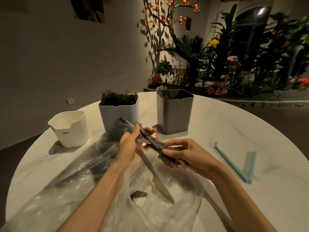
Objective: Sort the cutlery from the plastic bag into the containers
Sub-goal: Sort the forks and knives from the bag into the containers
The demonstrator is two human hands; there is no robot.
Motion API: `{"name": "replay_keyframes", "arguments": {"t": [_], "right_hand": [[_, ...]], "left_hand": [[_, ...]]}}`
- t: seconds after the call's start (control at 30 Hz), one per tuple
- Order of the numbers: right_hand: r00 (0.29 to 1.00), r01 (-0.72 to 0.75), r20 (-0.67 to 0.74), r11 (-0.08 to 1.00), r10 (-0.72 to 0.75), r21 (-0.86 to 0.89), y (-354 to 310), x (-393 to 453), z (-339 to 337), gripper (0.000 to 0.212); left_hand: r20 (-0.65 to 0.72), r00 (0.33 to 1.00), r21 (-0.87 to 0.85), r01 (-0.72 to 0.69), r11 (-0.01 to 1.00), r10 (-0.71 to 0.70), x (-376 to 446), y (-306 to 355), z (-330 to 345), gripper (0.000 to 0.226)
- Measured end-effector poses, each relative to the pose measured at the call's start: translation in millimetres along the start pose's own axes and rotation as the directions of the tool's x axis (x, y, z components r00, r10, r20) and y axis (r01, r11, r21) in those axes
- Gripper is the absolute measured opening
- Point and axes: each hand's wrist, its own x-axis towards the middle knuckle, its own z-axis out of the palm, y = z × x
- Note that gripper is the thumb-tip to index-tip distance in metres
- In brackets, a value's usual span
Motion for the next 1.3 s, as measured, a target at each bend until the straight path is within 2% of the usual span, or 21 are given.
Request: {"name": "replay_keyframes", "arguments": {"t": [0.13, 0.2, 0.23, 0.33, 0.43, 0.53, 0.73, 0.87, 0.93, 1.0, 1.07, 1.17, 1.2, 1.23, 1.3], "right_hand": [[0.997, 0.050, -0.068, 0.998, -0.047, 0.044, -0.6, -4.6, 2.6, 0.025], [0.994, 0.055, -0.091, 0.998, -0.054, 0.015, 1.3, -5.2, 4.3, 0.023], [0.994, 0.051, -0.099, 0.999, -0.051, 0.000, 1.7, -5.0, 4.5, 0.023], [0.992, 0.051, -0.113, 0.999, -0.049, 0.012, -0.4, -6.2, 0.3, 0.025], [0.993, 0.071, -0.111, 0.978, -0.050, 0.194, -2.2, -8.3, -8.2, 0.027], [0.989, 0.060, -0.148, 0.935, -0.009, 0.350, -1.9, -7.4, -15.3, 0.022], [0.976, 0.064, -0.219, 0.939, 0.012, 0.337, -1.4, -9.1, -17.5, 0.021], [0.924, 0.134, -0.383, 0.929, 0.009, 0.345, -4.0, -8.7, -20.1, 0.018], [0.850, 0.190, -0.525, 0.956, -0.046, 0.223, -2.7, -7.8, -24.2, 0.018], [0.755, 0.193, -0.643, 0.981, -0.129, 0.030, 0.2, -6.6, -26.4, 0.019], [0.700, 0.179, -0.671, 0.970, -0.243, -0.165, 0.9, -5.7, -23.5, 0.026], [0.778, 0.262, -0.505, 0.923, -0.374, -0.281, -1.6, -5.2, -5.4, 0.035], [0.799, 0.266, -0.433, 0.891, -0.417, -0.367, -0.3, -4.1, 1.6, 0.033], [0.814, 0.241, -0.365, 0.834, -0.453, -0.496, 2.3, -2.2, 7.3, 0.029], [0.835, 0.154, -0.250, 0.644, -0.490, -0.749, 8.4, 2.2, 13.5, 0.028]], "left_hand": [[0.112, 0.993, 0.123, 0.031, 0.992, -0.045, -8.0, 3.6, 4.0, 0.024], [0.151, 0.985, 0.114, 0.061, 0.992, -0.078, -11.4, 3.8, 5.3, 0.040], [0.152, 0.985, 0.104, 0.072, 0.992, -0.087, -12.3, 3.4, 5.7, 0.043], [0.157, 0.985, 0.023, 0.069, 0.997, -0.072, -13.2, 2.7, 6.6, 0.033], [0.150, 0.987, -0.041, 0.064, 0.997, -0.057, -11.4, 6.8, 4.2, 0.034], [0.139, 0.990, -0.022, 0.043, 0.999, -0.039, -12.8, 10.7, 3.6, 0.039], [0.113, 0.993, -0.027, 0.041, 0.999, -0.038, -12.5, 6.5, 3.9, 0.037], [0.128, 0.989, -0.156, 0.088, 0.984, -0.068, -11.8, 4.1, 4.7, 0.039], [0.119, 0.990, -0.160, 0.090, 0.983, -0.072, -11.1, 3.0, 4.8, 0.040], [0.096, 0.992, -0.136, 0.090, 0.987, -0.077, -10.0, 3.0, 3.9, 0.040], [0.091, 0.992, -0.103, 0.095, 0.990, -0.086, -9.6, 3.9, 3.0, 0.040], [0.120, 0.987, -0.065, 0.118, 0.991, -0.109, -10.2, 1.9, 3.3, 0.038], [0.129, 0.985, -0.023, 0.114, 0.993, -0.110, -10.6, 0.7, 3.9, 0.037], [0.131, 0.986, 0.034, 0.102, 0.994, -0.106, -10.9, -0.5, 4.1, 0.036], [0.113, 0.989, 0.126, 0.085, 0.988, -0.099, -11.5, -2.5, 3.8, 0.035]]}}
